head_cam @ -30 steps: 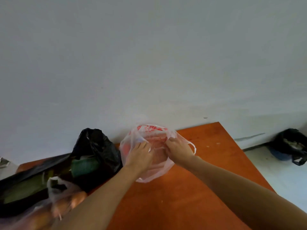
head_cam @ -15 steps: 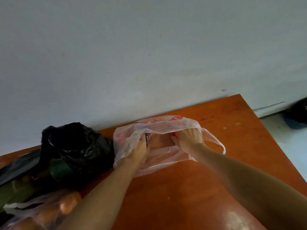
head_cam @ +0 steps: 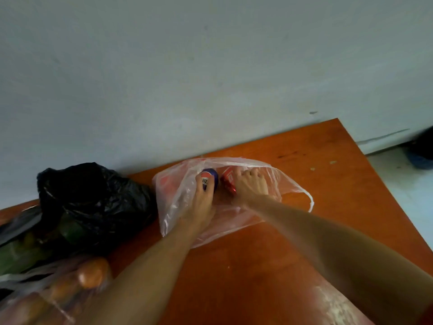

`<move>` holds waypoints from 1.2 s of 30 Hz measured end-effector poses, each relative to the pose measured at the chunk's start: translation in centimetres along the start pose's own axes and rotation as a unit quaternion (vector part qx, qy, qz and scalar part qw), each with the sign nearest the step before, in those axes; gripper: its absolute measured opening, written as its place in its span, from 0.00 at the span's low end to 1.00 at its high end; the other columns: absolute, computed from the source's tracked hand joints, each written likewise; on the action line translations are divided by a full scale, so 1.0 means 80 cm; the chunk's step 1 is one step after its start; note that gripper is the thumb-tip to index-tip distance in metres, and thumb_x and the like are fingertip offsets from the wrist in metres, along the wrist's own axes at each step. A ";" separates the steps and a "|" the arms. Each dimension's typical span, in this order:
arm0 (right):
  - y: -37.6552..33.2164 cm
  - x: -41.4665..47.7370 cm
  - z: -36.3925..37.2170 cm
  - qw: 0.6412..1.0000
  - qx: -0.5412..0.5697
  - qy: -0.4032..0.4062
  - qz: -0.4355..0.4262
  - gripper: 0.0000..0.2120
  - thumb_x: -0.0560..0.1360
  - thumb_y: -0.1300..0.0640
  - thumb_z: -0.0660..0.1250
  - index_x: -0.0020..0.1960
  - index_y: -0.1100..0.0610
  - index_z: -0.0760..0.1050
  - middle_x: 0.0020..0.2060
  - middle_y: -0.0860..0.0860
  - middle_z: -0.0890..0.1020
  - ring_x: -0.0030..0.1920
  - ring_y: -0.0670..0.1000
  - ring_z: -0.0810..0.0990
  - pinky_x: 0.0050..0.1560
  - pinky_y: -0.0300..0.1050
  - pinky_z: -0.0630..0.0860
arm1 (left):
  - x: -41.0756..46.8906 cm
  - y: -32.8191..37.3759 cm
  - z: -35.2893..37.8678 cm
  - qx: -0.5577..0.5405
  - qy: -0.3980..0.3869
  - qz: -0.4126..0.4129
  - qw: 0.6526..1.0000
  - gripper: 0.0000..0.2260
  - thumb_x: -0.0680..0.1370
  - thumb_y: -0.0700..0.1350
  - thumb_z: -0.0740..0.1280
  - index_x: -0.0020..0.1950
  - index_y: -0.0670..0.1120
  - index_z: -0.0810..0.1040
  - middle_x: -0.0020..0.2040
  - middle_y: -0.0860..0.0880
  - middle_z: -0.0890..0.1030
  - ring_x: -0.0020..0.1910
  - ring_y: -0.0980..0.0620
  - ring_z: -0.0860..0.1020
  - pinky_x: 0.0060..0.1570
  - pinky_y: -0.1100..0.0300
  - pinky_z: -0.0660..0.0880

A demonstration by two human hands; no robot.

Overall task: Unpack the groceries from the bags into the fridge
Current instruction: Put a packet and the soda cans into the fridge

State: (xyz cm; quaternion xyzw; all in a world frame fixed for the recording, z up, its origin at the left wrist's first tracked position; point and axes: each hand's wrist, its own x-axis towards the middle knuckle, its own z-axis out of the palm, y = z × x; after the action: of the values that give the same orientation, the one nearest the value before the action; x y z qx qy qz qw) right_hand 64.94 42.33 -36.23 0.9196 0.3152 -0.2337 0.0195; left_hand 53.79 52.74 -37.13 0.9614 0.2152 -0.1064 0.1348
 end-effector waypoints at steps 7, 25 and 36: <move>-0.001 -0.062 -0.001 0.988 0.123 0.081 -0.051 0.51 0.66 0.39 0.76 0.77 0.47 0.47 0.68 0.54 0.69 0.68 0.60 0.67 0.64 0.56 0.68 | -0.048 0.002 -0.040 0.099 0.006 0.049 0.994 0.21 0.78 0.51 0.63 0.70 0.46 0.65 0.66 0.44 0.69 0.63 0.42 0.70 0.59 0.49 0.70; 0.038 -0.362 -0.102 0.899 0.262 0.350 0.004 0.42 0.61 0.48 0.77 0.70 0.52 0.62 0.57 0.50 0.76 0.55 0.52 0.76 0.52 0.45 0.76 | -0.211 0.069 -0.189 0.043 0.143 0.239 0.959 0.19 0.78 0.57 0.61 0.64 0.46 0.71 0.59 0.46 0.72 0.53 0.45 0.75 0.49 0.54 0.74; 0.274 -0.666 -0.030 0.820 0.226 0.448 0.276 0.40 0.60 0.45 0.76 0.67 0.48 0.60 0.53 0.50 0.76 0.48 0.50 0.74 0.47 0.46 0.77 | -0.343 0.392 -0.163 0.029 0.142 0.483 0.864 0.26 0.73 0.63 0.53 0.59 0.46 0.74 0.51 0.47 0.75 0.42 0.48 0.76 0.38 0.59 0.70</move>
State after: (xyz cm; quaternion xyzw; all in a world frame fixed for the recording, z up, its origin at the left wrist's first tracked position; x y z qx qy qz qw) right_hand 41.97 -5.17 -13.00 0.9499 -0.0398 0.1542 -0.2688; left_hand 45.33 18.82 -10.97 0.9532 -0.2624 0.1035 0.1089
